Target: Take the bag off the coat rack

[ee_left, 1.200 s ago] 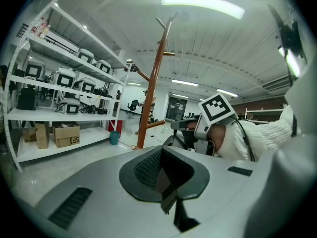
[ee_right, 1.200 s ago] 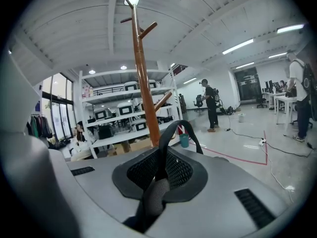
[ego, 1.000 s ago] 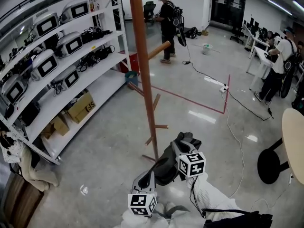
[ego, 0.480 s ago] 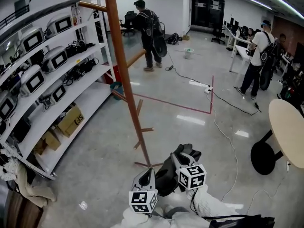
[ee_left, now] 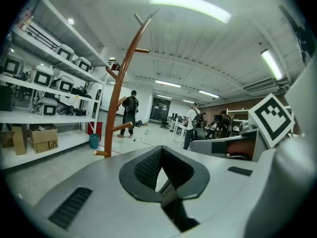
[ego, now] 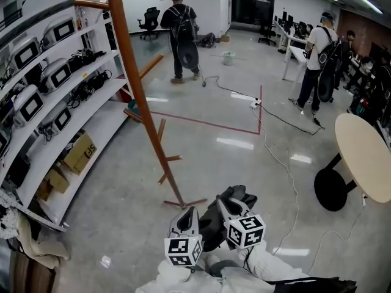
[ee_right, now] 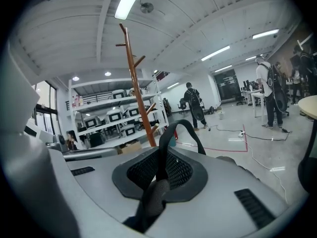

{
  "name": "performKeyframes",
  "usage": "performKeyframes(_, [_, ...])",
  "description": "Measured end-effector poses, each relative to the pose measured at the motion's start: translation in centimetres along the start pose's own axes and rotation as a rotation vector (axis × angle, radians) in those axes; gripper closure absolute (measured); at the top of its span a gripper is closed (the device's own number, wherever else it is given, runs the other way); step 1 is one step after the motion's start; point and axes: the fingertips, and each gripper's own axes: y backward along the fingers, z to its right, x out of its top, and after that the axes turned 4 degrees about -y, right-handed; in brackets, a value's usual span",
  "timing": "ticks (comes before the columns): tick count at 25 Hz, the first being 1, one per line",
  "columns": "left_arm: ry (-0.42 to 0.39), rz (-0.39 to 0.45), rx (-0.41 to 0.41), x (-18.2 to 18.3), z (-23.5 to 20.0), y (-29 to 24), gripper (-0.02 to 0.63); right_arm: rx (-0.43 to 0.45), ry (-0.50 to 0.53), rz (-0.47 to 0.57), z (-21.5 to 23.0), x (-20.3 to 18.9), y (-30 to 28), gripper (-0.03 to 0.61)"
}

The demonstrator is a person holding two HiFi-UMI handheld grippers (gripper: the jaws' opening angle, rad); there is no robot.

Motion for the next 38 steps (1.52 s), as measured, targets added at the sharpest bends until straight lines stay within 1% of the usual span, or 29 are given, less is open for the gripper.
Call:
performKeyframes(7, [-0.002,0.031,0.034,1.4,0.8,0.4,0.612,0.047,-0.038,0.005,-0.9,0.4,1.6,0.538])
performKeyframes(13, [-0.013,0.043,0.045,1.5,1.6,1.7,0.612,0.069,-0.034,0.009,-1.5,0.1,2.8,0.538])
performKeyframes(18, [-0.025,0.045,0.033,1.7,1.6,2.8,0.613,0.064,-0.019,0.021,-2.5,-0.1,3.4,0.538])
performKeyframes(24, [-0.013,0.046,0.024,1.4,1.1,4.8,0.613,0.048,-0.022,0.018,-4.2,-0.9,4.1,0.538])
performKeyframes(30, [-0.017,0.08,0.004,2.5,0.6,7.1,0.613,0.027,-0.039,0.042,-6.1,-0.9,5.0,0.538])
performKeyframes(34, [-0.011,0.088,0.034,2.0,-0.1,8.6,0.612,0.03,-0.052,0.044,-6.8,-1.5,5.3,0.538])
performKeyframes(38, [0.005,0.081,0.064,1.3,-0.9,9.3,0.612,0.052,-0.053,0.039,-7.8,-1.8,5.0,0.538])
